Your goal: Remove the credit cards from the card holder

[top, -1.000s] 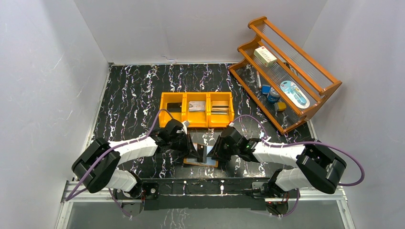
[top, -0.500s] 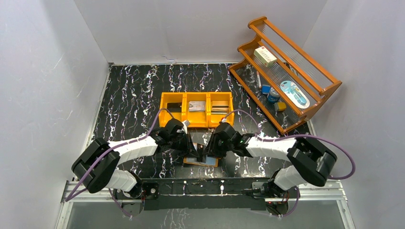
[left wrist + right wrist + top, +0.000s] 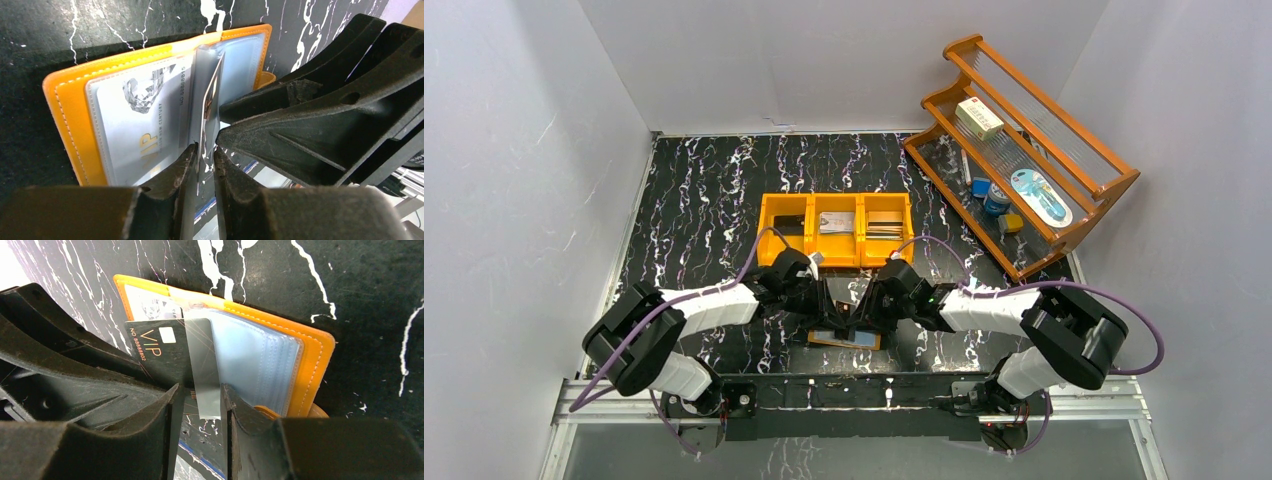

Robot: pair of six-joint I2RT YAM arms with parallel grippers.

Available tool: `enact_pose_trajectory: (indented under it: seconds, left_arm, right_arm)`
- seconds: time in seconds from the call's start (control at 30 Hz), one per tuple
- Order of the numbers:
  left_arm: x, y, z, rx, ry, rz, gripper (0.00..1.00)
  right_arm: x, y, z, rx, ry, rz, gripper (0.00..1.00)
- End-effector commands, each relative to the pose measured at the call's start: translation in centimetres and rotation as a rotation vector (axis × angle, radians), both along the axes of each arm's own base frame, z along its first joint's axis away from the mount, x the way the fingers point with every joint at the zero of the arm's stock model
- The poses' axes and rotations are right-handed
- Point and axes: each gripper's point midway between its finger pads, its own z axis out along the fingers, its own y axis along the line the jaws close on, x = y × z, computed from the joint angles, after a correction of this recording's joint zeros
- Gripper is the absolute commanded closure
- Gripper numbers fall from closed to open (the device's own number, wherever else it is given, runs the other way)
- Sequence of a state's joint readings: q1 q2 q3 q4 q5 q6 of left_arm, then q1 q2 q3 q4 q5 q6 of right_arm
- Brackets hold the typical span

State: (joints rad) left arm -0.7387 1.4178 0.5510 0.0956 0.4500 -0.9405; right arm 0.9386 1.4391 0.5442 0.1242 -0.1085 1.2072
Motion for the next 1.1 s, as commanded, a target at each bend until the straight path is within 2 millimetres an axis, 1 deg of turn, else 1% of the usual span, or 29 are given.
enact_pose_trajectory:
  seconds: [0.0, 0.17, 0.2, 0.23, 0.33, 0.43, 0.53, 0.63, 0.73, 0.93, 1.07]
  left_arm:
    - [0.5, -0.8, 1.0, -0.028, -0.006, -0.013, 0.86]
    - [0.9, 0.9, 0.8, 0.066, -0.046, 0.025, 0.97]
    - [1.2, 1.2, 1.4, 0.073, -0.076, 0.034, 0.99]
    - [1.4, 1.6, 1.7, 0.09, -0.093, 0.043, 1.0]
    - [1.9, 2.6, 2.7, 0.125, -0.149, 0.064, 1.0]
    - [2.4, 3.3, 3.8, 0.144, -0.203, 0.087, 1.0]
    - [2.9, 3.4, 5.5, 0.12, -0.259, 0.093, 1.0]
    - [3.1, 3.1, 7.1, 0.093, -0.306, 0.08, 1.0]
    - [3.2, 2.8, 8.8, 0.058, -0.353, 0.049, 1.0]
    - [2.6, 1.9, 11.7, -0.031, -0.41, -0.022, 1.0]
    - [1.9, 1.8, 12.8, -0.068, -0.433, -0.05, 1.0]
  right_arm:
    - [-0.7, -1.6, -1.8, -0.071, 0.029, -0.016, 0.59]
    - [-0.3, -1.6, -1.1, -0.054, 0.001, -0.023, 0.58]
    - [-0.2, -1.5, -0.8, -0.043, -0.009, -0.021, 0.57]
    - [0.0, -1.3, -0.3, -0.025, -0.023, -0.016, 0.56]
    - [0.7, -0.5, 1.6, 0.028, -0.085, 0.012, 0.51]
    - [1.4, 0.3, 3.8, 0.072, -0.16, 0.034, 0.41]
    - [2.1, 0.7, 5.8, 0.104, -0.227, 0.045, 0.34]
    - [2.6, 1.0, 7.4, 0.14, -0.279, 0.046, 0.31]
    - [2.9, 1.5, 8.8, 0.186, -0.321, 0.044, 0.32]
    - [3.5, 1.9, 11.1, 0.286, -0.374, 0.066, 0.41]
    - [3.4, 2.2, 13.3, 0.417, -0.399, 0.112, 0.42]
